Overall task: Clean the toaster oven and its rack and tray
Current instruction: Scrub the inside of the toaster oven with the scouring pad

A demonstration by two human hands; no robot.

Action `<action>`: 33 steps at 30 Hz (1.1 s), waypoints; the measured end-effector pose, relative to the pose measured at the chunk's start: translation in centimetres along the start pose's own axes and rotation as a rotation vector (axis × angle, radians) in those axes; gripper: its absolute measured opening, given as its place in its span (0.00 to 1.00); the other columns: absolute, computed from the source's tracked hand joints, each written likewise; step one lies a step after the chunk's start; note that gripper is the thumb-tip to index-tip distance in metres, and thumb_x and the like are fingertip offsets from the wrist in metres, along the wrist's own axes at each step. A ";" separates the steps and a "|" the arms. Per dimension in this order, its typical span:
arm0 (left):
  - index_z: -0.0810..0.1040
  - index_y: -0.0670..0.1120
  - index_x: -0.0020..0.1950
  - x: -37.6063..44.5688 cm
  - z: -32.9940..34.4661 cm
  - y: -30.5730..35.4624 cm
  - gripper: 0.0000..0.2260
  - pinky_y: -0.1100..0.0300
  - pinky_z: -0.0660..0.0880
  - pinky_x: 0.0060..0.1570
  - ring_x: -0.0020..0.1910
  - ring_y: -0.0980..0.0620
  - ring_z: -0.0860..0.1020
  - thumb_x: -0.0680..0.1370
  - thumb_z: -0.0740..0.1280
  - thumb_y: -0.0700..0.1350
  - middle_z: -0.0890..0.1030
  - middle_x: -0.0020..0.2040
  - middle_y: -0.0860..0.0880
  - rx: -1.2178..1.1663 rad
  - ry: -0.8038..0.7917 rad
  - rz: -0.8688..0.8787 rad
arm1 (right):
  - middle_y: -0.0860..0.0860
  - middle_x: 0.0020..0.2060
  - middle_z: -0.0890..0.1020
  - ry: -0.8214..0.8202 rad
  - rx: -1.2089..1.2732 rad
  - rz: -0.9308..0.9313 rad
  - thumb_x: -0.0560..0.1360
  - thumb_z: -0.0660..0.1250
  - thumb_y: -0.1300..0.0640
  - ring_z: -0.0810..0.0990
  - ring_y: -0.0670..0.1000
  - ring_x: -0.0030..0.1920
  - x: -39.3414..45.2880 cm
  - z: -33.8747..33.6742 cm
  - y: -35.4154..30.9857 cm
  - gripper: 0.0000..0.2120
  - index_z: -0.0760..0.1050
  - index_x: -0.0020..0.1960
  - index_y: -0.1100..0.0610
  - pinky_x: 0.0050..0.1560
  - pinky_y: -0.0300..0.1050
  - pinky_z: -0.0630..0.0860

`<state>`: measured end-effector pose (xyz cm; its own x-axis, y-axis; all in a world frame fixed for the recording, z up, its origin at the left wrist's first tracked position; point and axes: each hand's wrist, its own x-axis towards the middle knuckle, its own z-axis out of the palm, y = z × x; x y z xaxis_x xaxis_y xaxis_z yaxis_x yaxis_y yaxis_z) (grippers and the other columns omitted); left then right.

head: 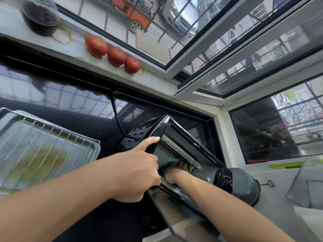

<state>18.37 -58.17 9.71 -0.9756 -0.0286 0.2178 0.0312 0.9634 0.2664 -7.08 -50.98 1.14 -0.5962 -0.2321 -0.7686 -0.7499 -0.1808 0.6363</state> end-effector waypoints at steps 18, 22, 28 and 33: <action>0.77 0.54 0.38 0.6 1.1 0.2 0.08 0.39 0.31 0.77 0.39 0.57 0.65 0.72 0.63 0.42 0.69 0.30 0.56 0.008 0.027 0.004 | 0.65 0.61 0.77 -0.027 0.194 -0.213 0.80 0.57 0.66 0.76 0.59 0.54 -3.3 -0.9 2.0 0.15 0.74 0.63 0.71 0.60 0.51 0.72; 0.76 0.54 0.38 0.6 1.2 0.2 0.08 0.39 0.32 0.77 0.38 0.57 0.65 0.74 0.65 0.43 0.69 0.29 0.56 0.020 0.030 -0.009 | 0.61 0.69 0.73 0.048 -0.058 -0.165 0.79 0.61 0.64 0.72 0.62 0.67 -3.6 1.8 3.2 0.19 0.72 0.69 0.64 0.63 0.56 0.72; 0.74 0.55 0.36 0.5 1.5 0.1 0.08 0.41 0.33 0.78 0.38 0.58 0.66 0.74 0.66 0.44 0.68 0.28 0.56 0.033 0.048 -0.004 | 0.62 0.59 0.80 0.035 -0.125 -0.258 0.77 0.63 0.68 0.77 0.59 0.52 -4.1 1.7 2.6 0.13 0.77 0.60 0.69 0.50 0.47 0.72; 0.77 0.55 0.38 0.6 1.3 0.3 0.09 0.43 0.30 0.78 0.38 0.58 0.67 0.73 0.63 0.41 0.69 0.30 0.56 0.007 0.046 -0.026 | 0.62 0.74 0.65 0.237 -0.136 -0.094 0.80 0.61 0.58 0.67 0.63 0.71 -2.9 3.9 3.4 0.24 0.66 0.74 0.61 0.65 0.56 0.70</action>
<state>17.50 -57.57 8.74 -0.9649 -0.0662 0.2542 0.0040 0.9639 0.2661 -8.95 -47.21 5.29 -0.4305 -0.4222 -0.7977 -0.7440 -0.3344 0.5785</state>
